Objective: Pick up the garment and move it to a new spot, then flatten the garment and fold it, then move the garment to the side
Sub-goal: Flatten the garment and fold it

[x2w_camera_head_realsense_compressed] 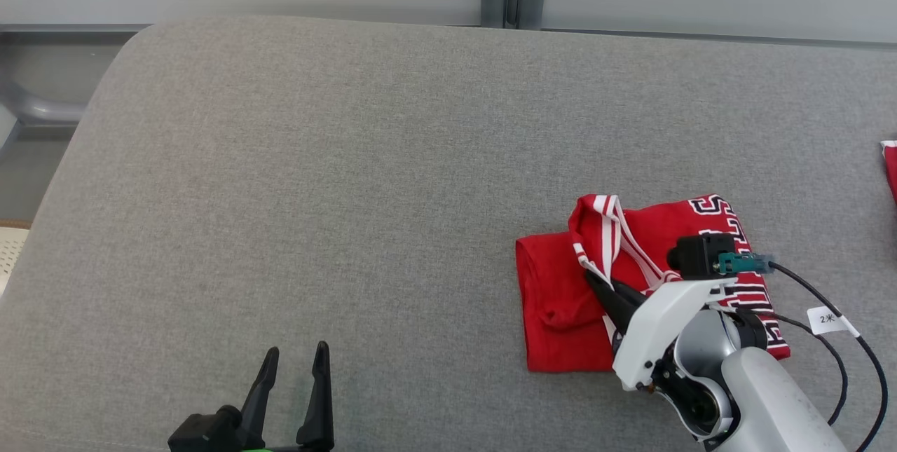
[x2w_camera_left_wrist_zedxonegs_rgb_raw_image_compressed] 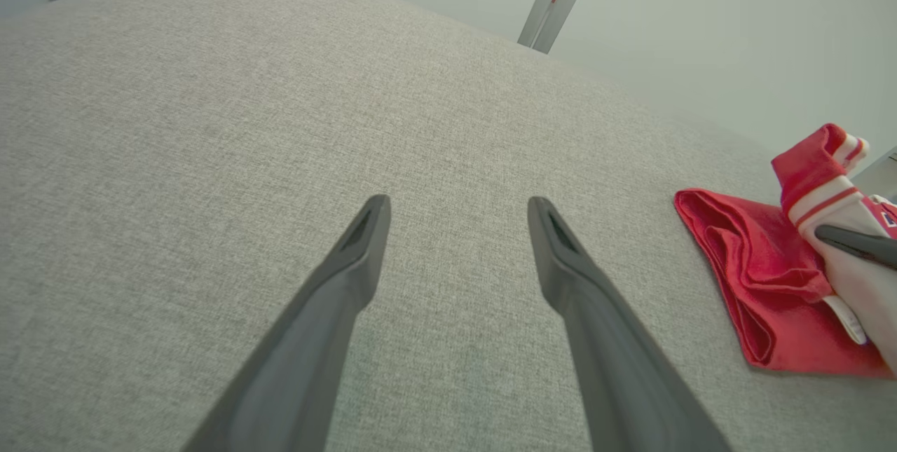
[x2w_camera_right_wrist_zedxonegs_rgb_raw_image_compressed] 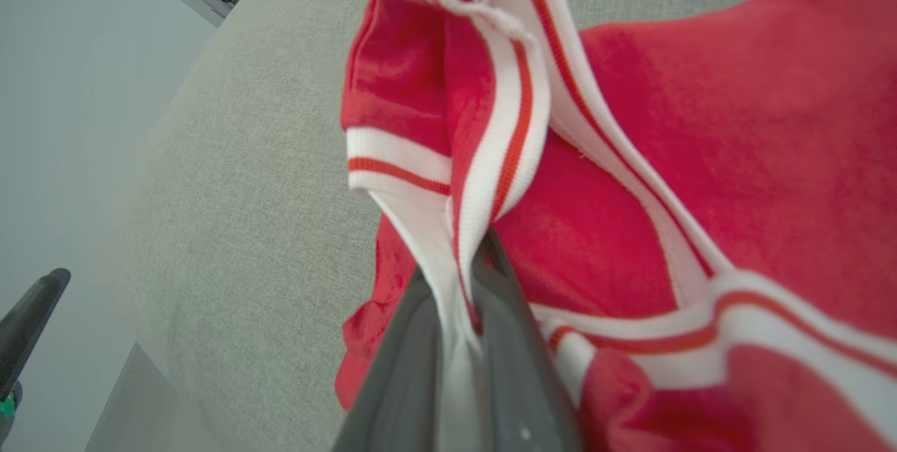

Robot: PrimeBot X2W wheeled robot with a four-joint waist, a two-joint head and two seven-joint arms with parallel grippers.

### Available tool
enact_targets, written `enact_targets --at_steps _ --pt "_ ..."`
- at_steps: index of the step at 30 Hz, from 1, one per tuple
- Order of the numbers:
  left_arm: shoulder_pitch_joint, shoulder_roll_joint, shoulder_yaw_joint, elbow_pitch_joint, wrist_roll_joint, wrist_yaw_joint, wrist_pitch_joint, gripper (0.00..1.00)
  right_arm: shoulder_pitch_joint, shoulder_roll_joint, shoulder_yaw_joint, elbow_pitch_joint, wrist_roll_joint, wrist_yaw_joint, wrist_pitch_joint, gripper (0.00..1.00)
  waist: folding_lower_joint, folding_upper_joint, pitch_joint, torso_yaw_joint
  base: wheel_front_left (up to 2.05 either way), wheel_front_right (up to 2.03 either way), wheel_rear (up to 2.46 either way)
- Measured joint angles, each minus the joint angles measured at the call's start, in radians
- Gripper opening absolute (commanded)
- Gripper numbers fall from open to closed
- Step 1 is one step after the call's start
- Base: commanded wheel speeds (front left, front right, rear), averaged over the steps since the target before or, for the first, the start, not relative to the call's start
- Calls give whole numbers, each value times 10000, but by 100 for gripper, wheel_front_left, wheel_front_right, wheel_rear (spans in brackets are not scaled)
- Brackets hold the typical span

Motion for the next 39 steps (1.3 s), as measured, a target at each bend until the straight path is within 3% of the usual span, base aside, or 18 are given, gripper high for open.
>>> enact_targets --at_steps 2,4,5,6,12,16,22,27,34,39 --pt "0 0 -19 33 0 -6 0 100 -75 171 -6 81 -27 0 -219 25 0 0 -19 -32 0 0 0" --pt "0 0 -10 44 0 -8 0 100 -180 353 -4 176 38 0 -430 34 0 0 -46 -73 0 0 0" --pt "0 0 -12 63 6 -13 0 100 -209 426 -2 207 67 0 -523 45 0 0 -60 -89 0 0 0" --pt "3 0 -12 88 38 -21 0 100 -216 500 2 238 142 0 -639 100 0 0 -81 -108 0 0 0" --pt "58 0 77 138 107 -69 0 100 -168 711 111 -242 890 0 -1662 100 0 0 -247 -173 0 0 0" --pt "194 0 153 117 153 -82 0 100 163 725 -48 -1057 941 0 -3007 100 0 0 -366 -242 0 0 0" --pt "366 -2 355 -107 180 -6 2 100 965 -351 -989 -1149 -1758 0 -5388 100 0 0 -628 -361 0 0 0" --pt "582 -2 694 -240 577 -4 0 100 1706 -725 -2251 -857 -3921 4 -5889 100 0 0 -975 -431 0 0 0" --pt "775 -8 1191 -395 786 -8 0 100 3190 -217 -4219 -1436 -5158 4 -5919 100 0 0 -1496 -466 0 0 0" --pt "815 -4 1421 -470 867 -17 0 100 3786 44 -4742 -1342 -5367 8 -5919 100 0 0 -1632 -522 0 0 0"
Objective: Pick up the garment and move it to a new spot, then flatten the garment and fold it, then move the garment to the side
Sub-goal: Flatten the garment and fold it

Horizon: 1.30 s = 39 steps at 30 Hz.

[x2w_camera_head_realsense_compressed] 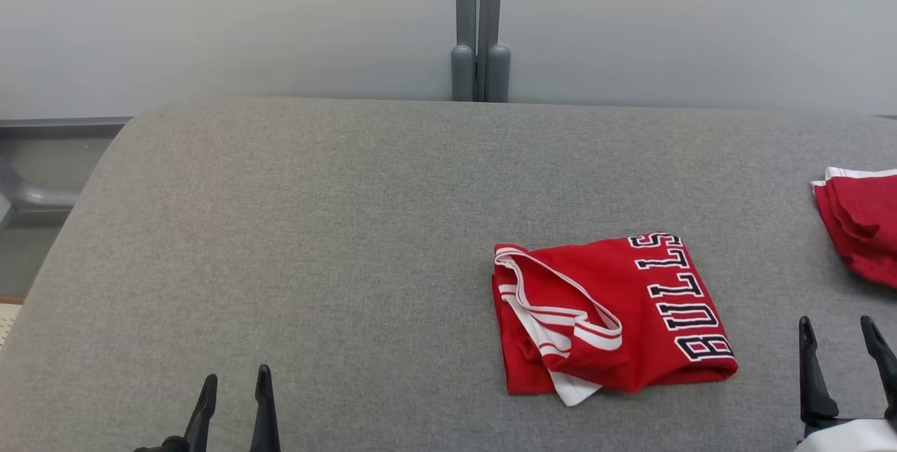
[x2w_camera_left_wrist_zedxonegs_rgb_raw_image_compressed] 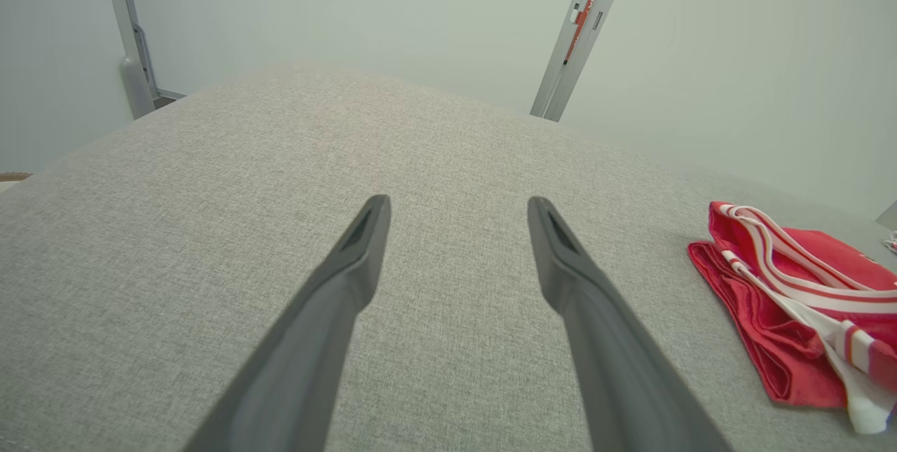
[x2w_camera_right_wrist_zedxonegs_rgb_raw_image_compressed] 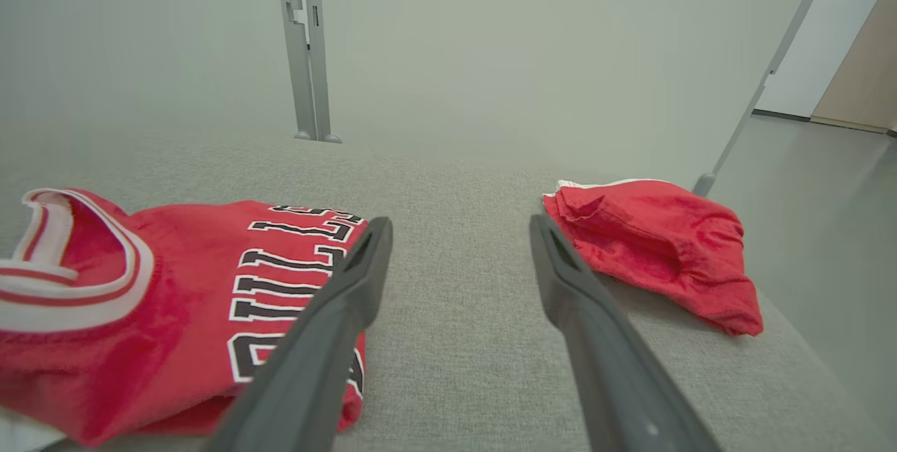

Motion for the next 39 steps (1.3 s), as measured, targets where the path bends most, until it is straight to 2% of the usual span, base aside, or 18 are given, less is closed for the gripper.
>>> enact_targets --at_steps 5,12,13,14,15,16,17,20,24,33,39 --pt "132 0 119 -40 15 0 0 100 128 98 0 8 -36 0 0 100 0 0 -35 -123 0 0 0" --pt "136 0 115 -86 92 -17 0 100 -437 46 646 -539 -17 0 -2 100 0 0 113 -125 0 0 0" --pt "128 0 111 -88 109 -36 0 100 -578 27 867 -510 8 0 -2 75 0 0 160 -108 0 0 0" --pt "113 0 105 -84 121 -48 0 100 -672 -2 1070 -397 2 0 -2 33 0 0 200 -91 0 0 0" --pt "80 0 79 -82 123 -69 0 100 -790 -36 1358 -138 -40 -2 -10 23 0 0 252 -63 0 0 0" --pt "45 0 54 -82 125 -77 2 100 -942 -63 1668 190 -130 0 -10 9 0 0 314 -34 0 0 0" --pt "-16 0 19 -81 123 -81 0 100 -1158 -69 2006 560 -259 -2 -12 0 0 0 389 -9 0 0 0" --pt "-200 0 -163 -35 113 -127 0 100 -1849 -12 2972 1956 -686 0 -10 0 0 0 628 77 0 0 0" --pt "-277 -2 -290 44 77 -153 0 100 -2597 286 3277 3331 -995 0 -10 0 0 0 870 263 0 0 0" --pt "-553 -2 -426 159 -17 -163 0 100 -3261 719 4452 4623 -1101 0 -10 0 0 0 1163 695 0 0 0" --pt "-693 -2 -481 203 -17 -176 0 100 -3869 719 5802 5195 -194 0 -10 0 0 0 1302 967 0 0 0"
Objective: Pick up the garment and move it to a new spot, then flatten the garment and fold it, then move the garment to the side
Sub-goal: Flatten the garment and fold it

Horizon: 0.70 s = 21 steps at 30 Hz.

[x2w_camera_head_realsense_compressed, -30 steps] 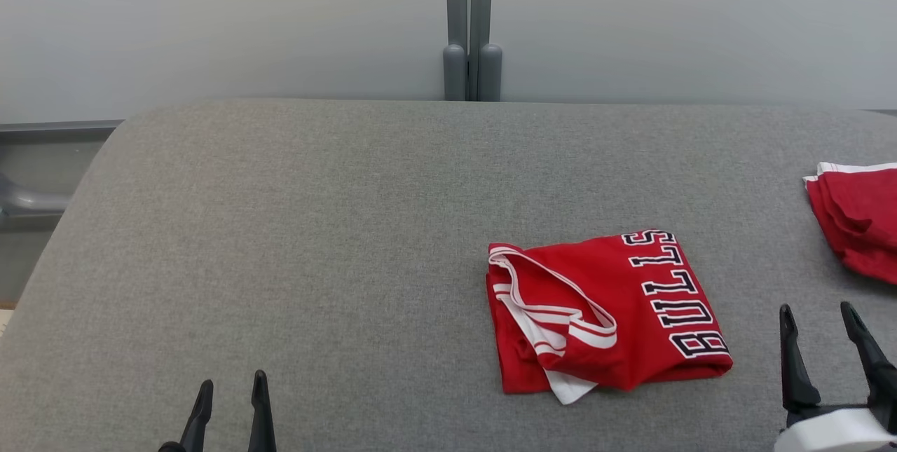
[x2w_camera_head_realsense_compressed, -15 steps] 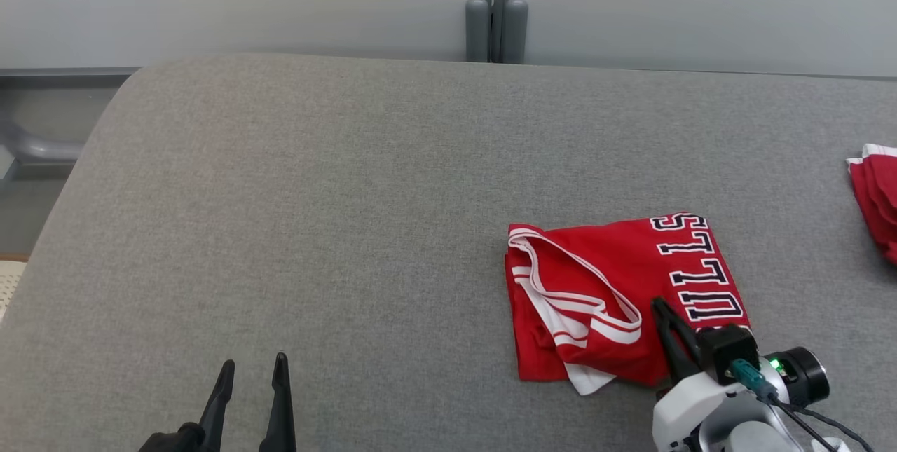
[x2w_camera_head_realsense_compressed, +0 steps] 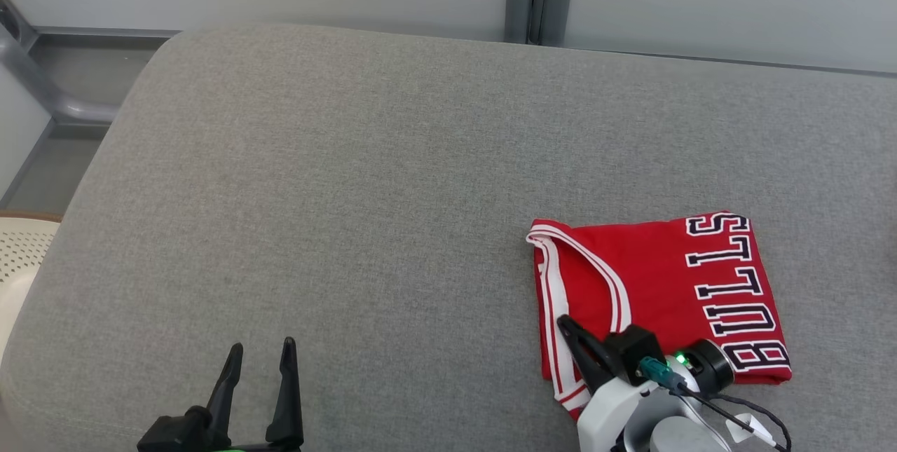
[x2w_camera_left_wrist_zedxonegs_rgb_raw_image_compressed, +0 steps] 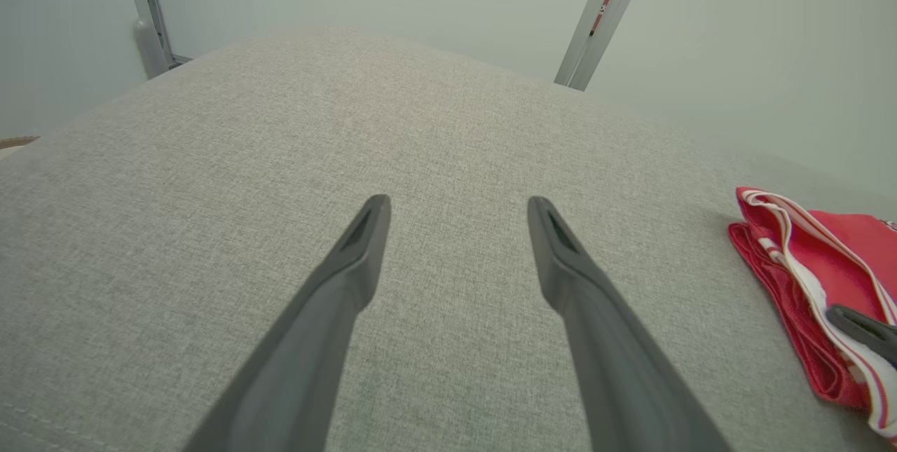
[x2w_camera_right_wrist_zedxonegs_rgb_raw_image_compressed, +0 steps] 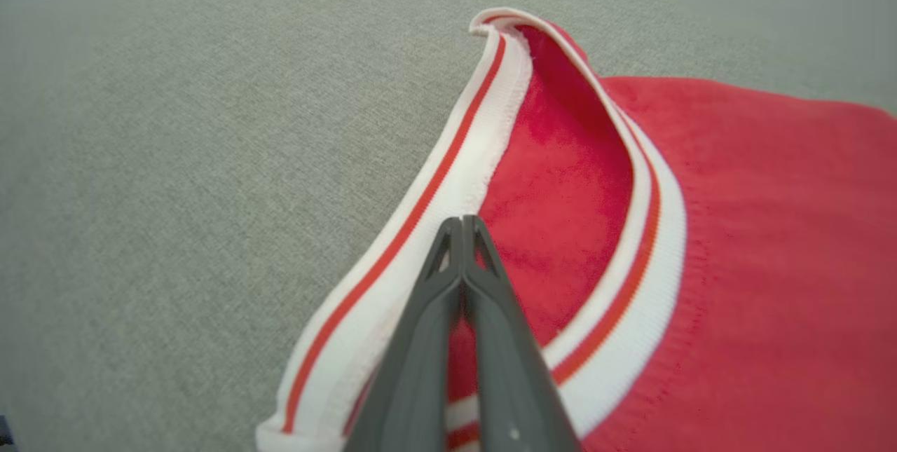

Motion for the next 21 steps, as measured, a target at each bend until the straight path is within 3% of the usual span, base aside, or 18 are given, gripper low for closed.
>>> enact_targets --at_steps 9,17,20,21 --pt "1 0 -19 115 2 -35 0 100 -383 6 1097 -88 1087 0 0 0 0 0 -149 102 0 0 0" --pt "293 0 265 -2 153 8 0 100 460 12 -211 -2420 1020 0 0 0 0 0 -647 -215 0 0 0" --pt "448 2 337 -75 232 10 0 100 1038 10 -1202 -3289 637 0 0 13 0 0 -848 -437 0 0 0" --pt "453 0 343 -98 280 8 0 100 1237 2 -1601 -3616 491 0 0 33 0 0 -912 -516 0 0 0"
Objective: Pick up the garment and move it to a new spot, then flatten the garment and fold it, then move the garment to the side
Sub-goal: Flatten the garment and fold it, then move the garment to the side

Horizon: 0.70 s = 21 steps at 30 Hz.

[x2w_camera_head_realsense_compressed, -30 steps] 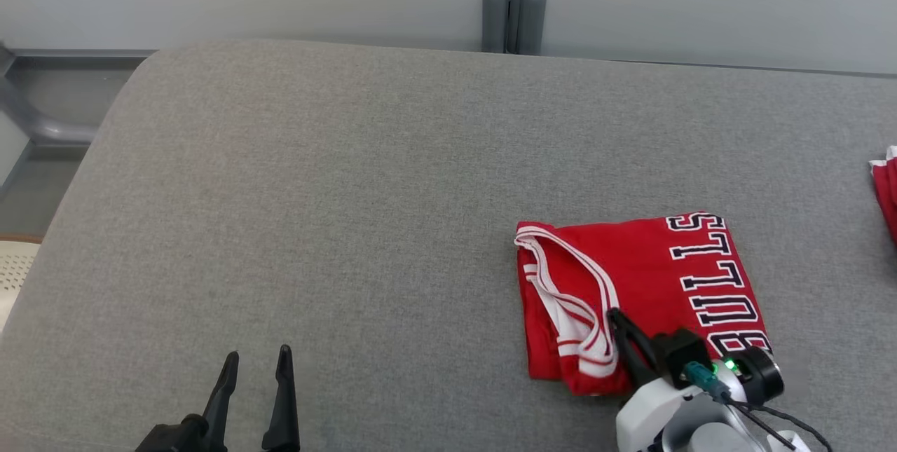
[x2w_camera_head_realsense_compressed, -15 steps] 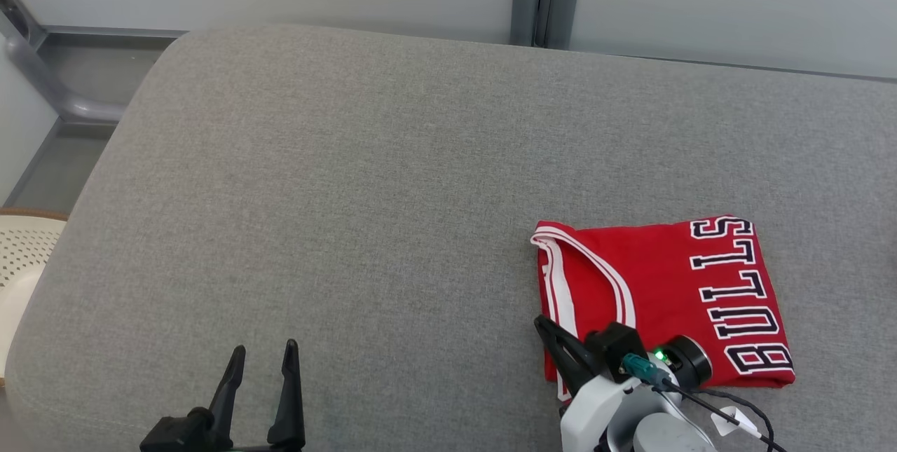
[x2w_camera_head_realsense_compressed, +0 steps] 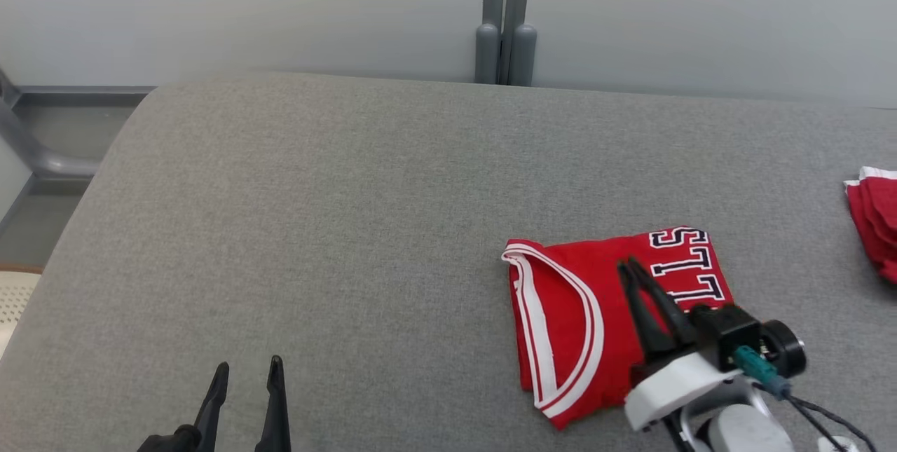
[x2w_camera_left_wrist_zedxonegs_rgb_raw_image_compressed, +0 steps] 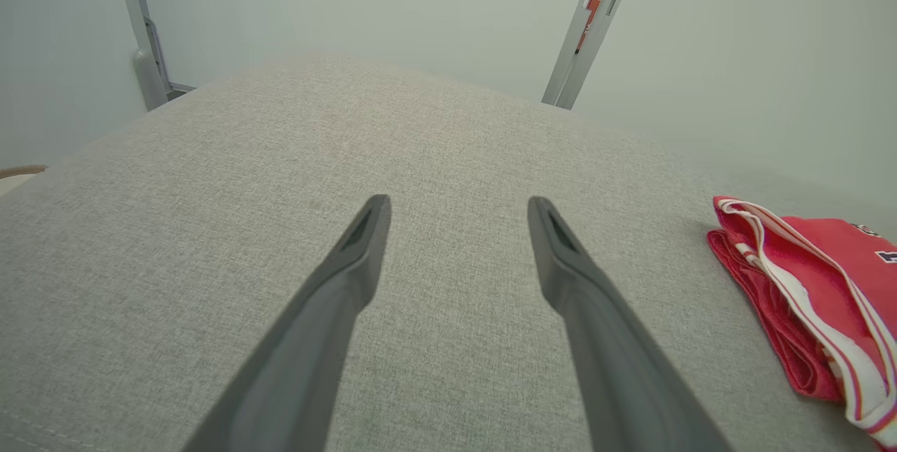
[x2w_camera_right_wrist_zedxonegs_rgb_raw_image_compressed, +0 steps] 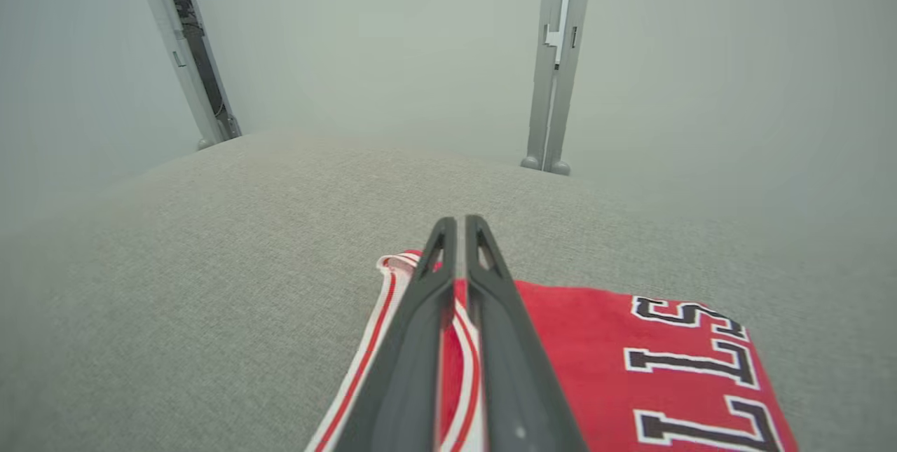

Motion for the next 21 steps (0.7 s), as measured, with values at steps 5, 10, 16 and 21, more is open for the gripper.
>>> enact_targets --at_steps 5,10,16,21 --pt "-12 0 100 -15 169 -75 0 100 908 -428 -1747 -1053 -174 -2 -2 100 0 0 -265 -314 0 0 0" --pt "-22 0 109 61 272 -144 0 100 1689 -869 -3099 -953 -142 -2 0 100 0 0 -450 -498 0 0 0" --pt "-13 0 63 174 366 -190 0 100 2359 -813 -3697 -236 -82 -2 0 100 0 0 -608 -539 0 0 0" --pt "-14 0 15 215 368 -232 0 100 2432 -711 -3699 48 -40 0 0 100 0 0 -590 -548 0 0 0"
